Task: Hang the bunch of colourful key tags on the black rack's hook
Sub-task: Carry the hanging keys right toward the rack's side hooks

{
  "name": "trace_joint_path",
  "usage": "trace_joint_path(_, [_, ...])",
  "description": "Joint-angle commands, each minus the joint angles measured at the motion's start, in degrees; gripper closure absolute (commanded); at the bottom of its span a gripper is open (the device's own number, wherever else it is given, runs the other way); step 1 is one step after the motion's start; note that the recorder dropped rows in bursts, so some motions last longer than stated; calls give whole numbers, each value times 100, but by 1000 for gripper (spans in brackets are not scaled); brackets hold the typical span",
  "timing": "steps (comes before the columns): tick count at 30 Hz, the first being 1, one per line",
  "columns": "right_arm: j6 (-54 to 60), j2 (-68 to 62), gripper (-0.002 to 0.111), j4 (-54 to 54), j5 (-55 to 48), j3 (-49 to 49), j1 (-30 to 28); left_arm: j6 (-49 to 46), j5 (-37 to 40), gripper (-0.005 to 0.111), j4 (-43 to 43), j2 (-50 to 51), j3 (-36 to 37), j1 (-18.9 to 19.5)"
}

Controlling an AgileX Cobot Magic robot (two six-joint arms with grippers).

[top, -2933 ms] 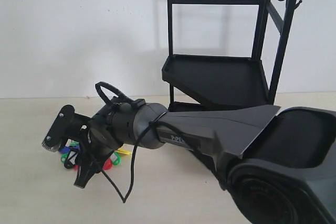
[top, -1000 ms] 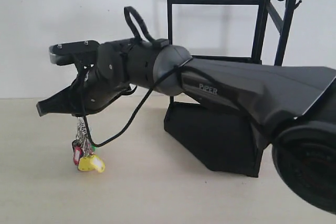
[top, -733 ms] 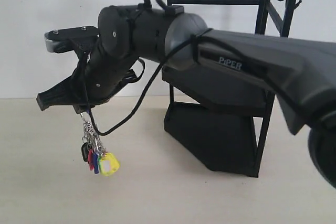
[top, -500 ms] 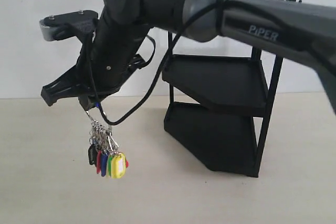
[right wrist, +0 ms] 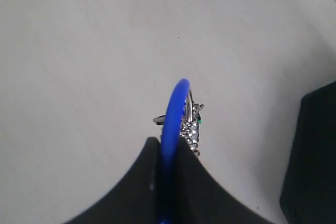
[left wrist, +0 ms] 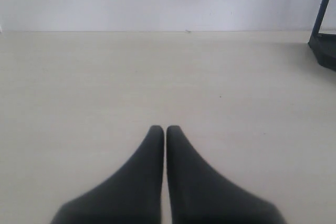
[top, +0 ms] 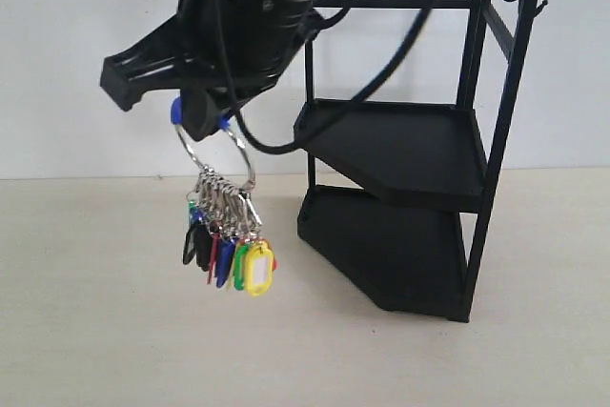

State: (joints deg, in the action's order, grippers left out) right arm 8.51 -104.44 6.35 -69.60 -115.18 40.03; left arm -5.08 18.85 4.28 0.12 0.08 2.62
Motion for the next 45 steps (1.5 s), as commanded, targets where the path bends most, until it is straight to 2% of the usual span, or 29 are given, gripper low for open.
trace_joint_path(1, [-178,813,108,-363,380,782,-12,60,-87,102,43,-12,-8,14])
trace_joint_path(10, [-1060,2538,108,-702,2545,3747,-12,60,-87,102,43,-12,-8,14])
trace_joint_path(13, [-952,2754,108,-754,3120,4317,-12,60,-87,102,43,-12,-8,14])
trace_joint_path(17, [-1367,2894,108,-1383,3381,4217,-17,60,-87,102,43,-12,-8,14])
trace_joint_path(20, [-1651,2992,108,-1032,3685,4182,-17,60,-87,102,43,-12,-8,14])
trace_joint_path(23, [-794,2925,108,-216,3534,4182,-6,60,-87,102,43,-12,-8,14])
trace_joint_path(25, [-279,2912,108,-213,3291,4182,-17,60,-87,102,43,-12,-8,14])
trace_joint_path(27, [-746,3023,108,-587,3338,4182,-156,60,-87,102,43,-12,-8,14])
trace_joint_path(31, [-1581,3199,108,-635,3638,4182,-281,60,-87,102,43,-12,-8,14])
trace_joint_path(35, [-315,3175,108,-509,3250,4182,-99,60,-87,102,43,-12,-8,14])
trace_joint_path(36, [-327,3218,108,-667,3204,4182,-123,60,-87,102,43,-12,-8,14])
trace_joint_path(39, [-1436,3408,108,-1020,3445,4182,-370,60,-87,102,43,-12,-8,14])
trace_joint_path(40, [-1855,3458,108,-806,3587,4182,-409,60,-87,102,43,-12,-8,14])
trace_joint_path(41, [-1722,3458,108,-552,3585,4182,-375,60,-87,102,43,-12,-8,14])
trace_joint_path(42, [-809,3433,108,-184,3390,4182,-253,60,-87,102,43,-12,-8,14])
trace_joint_path(43, [-350,3433,108,-152,3260,4182,-209,60,-87,102,43,-12,-8,14])
trace_joint_path(45, [-531,3563,108,-337,3291,4182,-342,60,-87,102,43,-12,-8,14])
